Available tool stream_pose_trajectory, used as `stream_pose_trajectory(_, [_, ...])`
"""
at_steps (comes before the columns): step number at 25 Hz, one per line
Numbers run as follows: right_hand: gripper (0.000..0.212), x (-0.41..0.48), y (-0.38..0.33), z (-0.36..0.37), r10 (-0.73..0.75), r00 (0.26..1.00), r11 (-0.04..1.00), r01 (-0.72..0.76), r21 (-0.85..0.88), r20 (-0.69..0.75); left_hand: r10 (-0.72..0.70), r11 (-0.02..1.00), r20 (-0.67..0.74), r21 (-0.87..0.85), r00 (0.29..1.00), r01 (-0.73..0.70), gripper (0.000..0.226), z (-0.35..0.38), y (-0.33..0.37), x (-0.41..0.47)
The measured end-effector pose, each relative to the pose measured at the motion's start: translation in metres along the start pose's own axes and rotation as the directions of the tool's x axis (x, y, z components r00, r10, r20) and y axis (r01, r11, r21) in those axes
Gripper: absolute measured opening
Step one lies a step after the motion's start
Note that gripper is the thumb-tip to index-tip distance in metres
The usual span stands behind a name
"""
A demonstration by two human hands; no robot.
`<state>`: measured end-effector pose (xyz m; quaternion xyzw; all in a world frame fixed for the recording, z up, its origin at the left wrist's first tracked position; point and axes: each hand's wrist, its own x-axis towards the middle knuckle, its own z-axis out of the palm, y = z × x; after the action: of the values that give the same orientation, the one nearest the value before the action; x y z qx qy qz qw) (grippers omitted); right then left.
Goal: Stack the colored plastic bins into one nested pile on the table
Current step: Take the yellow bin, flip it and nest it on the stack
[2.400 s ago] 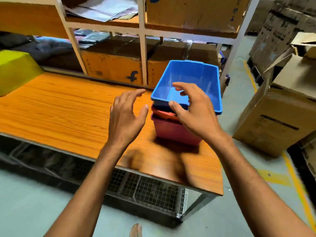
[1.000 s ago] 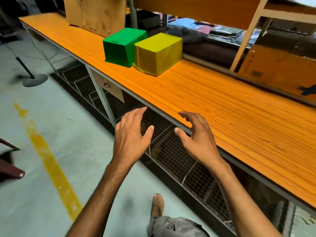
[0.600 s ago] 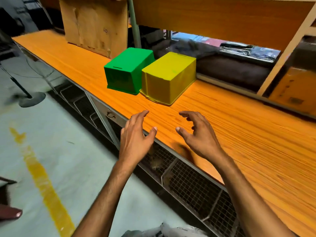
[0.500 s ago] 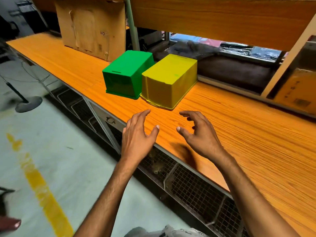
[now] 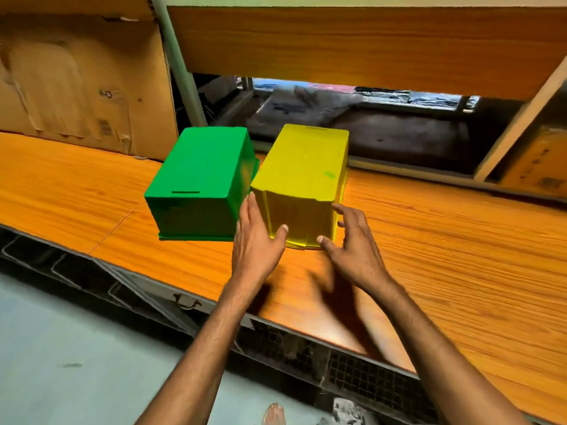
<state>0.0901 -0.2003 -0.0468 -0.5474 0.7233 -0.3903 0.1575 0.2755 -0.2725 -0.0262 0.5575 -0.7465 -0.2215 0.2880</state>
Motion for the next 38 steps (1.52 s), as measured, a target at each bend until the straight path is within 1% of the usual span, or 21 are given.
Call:
stream_pose_trajectory(2, [0.079,0.008,-0.001,0.015,0.068,0.995,0.998,-0.069,-0.006,-0.071,-0.02,0.998,-0.003,-0.058,1.0,0.02,0.1,0.005,-0.01,0.022])
stream_pose_trajectory(4, [0.084,0.018,0.001,0.025,0.143,0.983,0.989,-0.147,-0.027,-0.116,-0.038,0.994,0.043,-0.101,0.998,0.042,0.104,0.011,-0.022,0.043])
stream_pose_trajectory(6, [0.086,0.027,0.002,0.03,0.193,0.979,0.979,-0.197,-0.054,-0.069,-0.075,0.986,0.131,-0.14,0.989,0.093,0.106,0.017,-0.03,0.059])
stream_pose_trajectory(8, [0.085,0.032,0.002,0.033,0.215,0.976,0.976,-0.215,-0.017,-0.024,-0.091,0.977,0.192,-0.172,0.977,0.125,0.105,0.02,-0.034,0.069])
stream_pose_trajectory(9, [0.083,0.034,-0.001,0.031,0.225,0.974,0.974,-0.224,0.019,-0.03,-0.094,0.971,0.185,-0.201,0.978,0.131,0.102,0.02,-0.035,0.074])
stream_pose_trajectory(11, [0.083,0.036,-0.012,0.017,0.234,0.968,0.969,-0.225,0.096,-0.089,-0.062,0.962,0.1,-0.258,0.993,0.086,0.094,0.011,-0.029,0.082])
stream_pose_trajectory(13, [0.089,0.044,-0.026,-0.01,0.195,0.968,0.969,-0.164,0.185,-0.159,0.051,0.952,-0.02,-0.303,0.998,-0.055,0.081,-0.008,-0.017,0.097])
stream_pose_trajectory(15, [0.099,0.055,-0.041,-0.049,0.124,0.977,0.966,-0.078,0.247,-0.173,0.144,0.909,-0.093,-0.382,0.985,-0.169,0.07,-0.03,0.003,0.118])
stream_pose_trajectory(18, [0.107,0.068,-0.061,-0.093,-0.033,0.996,0.96,0.056,0.273,-0.088,0.189,0.807,-0.109,-0.548,0.976,-0.218,0.061,-0.054,0.036,0.145])
stream_pose_trajectory(20, [0.108,0.071,-0.069,-0.105,-0.08,0.995,0.959,0.091,0.27,-0.053,0.169,0.737,-0.112,-0.646,0.979,-0.201,0.056,-0.063,0.052,0.157])
stream_pose_trajectory(22, [0.102,0.076,-0.071,-0.109,-0.074,0.987,0.965,0.106,0.24,-0.141,0.154,0.658,-0.094,-0.733,0.984,-0.173,0.053,-0.07,0.064,0.164])
stream_pose_trajectory(23, [0.095,0.08,-0.069,-0.112,-0.06,0.969,0.968,0.115,0.225,-0.24,0.168,0.616,-0.085,-0.769,0.982,-0.172,0.054,-0.073,0.068,0.166])
stream_pose_trajectory(25, [0.079,0.087,-0.068,-0.118,0.013,0.891,0.97,0.1,0.223,-0.454,0.247,0.539,-0.086,-0.816,0.965,-0.21,0.061,-0.078,0.076,0.164])
stream_pose_trajectory(26, [0.072,0.091,-0.068,-0.121,0.089,0.839,0.961,0.069,0.267,-0.537,0.315,0.518,-0.09,-0.818,0.945,-0.25,0.064,-0.078,0.079,0.161])
stream_pose_trajectory(28, [0.06,0.098,-0.067,-0.128,0.236,0.749,0.927,0.017,0.374,-0.619,0.448,0.517,-0.086,-0.787,0.89,-0.337,0.062,-0.071,0.083,0.15])
stream_pose_trajectory(30, [0.048,0.102,-0.06,-0.137,0.355,0.674,0.896,-0.048,0.442,-0.648,0.49,0.611,-0.07,-0.684,0.869,-0.399,0.057,-0.055,0.079,0.132])
stream_pose_trajectory(31, [0.043,0.103,-0.054,-0.142,0.43,0.634,0.862,-0.076,0.501,-0.643,0.484,0.672,-0.1,-0.594,0.869,-0.442,0.054,-0.045,0.075,0.126])
stream_pose_trajectory(33, [0.037,0.1,-0.042,-0.15,0.574,0.591,0.74,-0.078,0.668,-0.567,0.491,0.74,-0.2,-0.417,0.848,-0.527,0.045,-0.028,0.064,0.118])
stream_pose_trajectory(34, [0.033,0.098,-0.035,-0.152,0.616,0.59,0.684,-0.071,0.726,-0.522,0.521,0.737,-0.225,-0.369,0.824,-0.567,0.04,-0.023,0.061,0.116])
stream_pose_trajectory(36, [0.021,0.094,-0.022,-0.156,0.638,0.623,0.594,-0.024,0.804,-0.452,0.634,0.668,-0.236,-0.313,0.737,-0.675,0.032,-0.019,0.062,0.112])
stream_pose_trajectory(38, [0.021,0.086,-0.014,-0.153,0.591,0.722,0.448,0.077,0.891,-0.36,0.69,0.631,-0.244,-0.259,0.681,-0.731,0.029,-0.017,0.069,0.109])
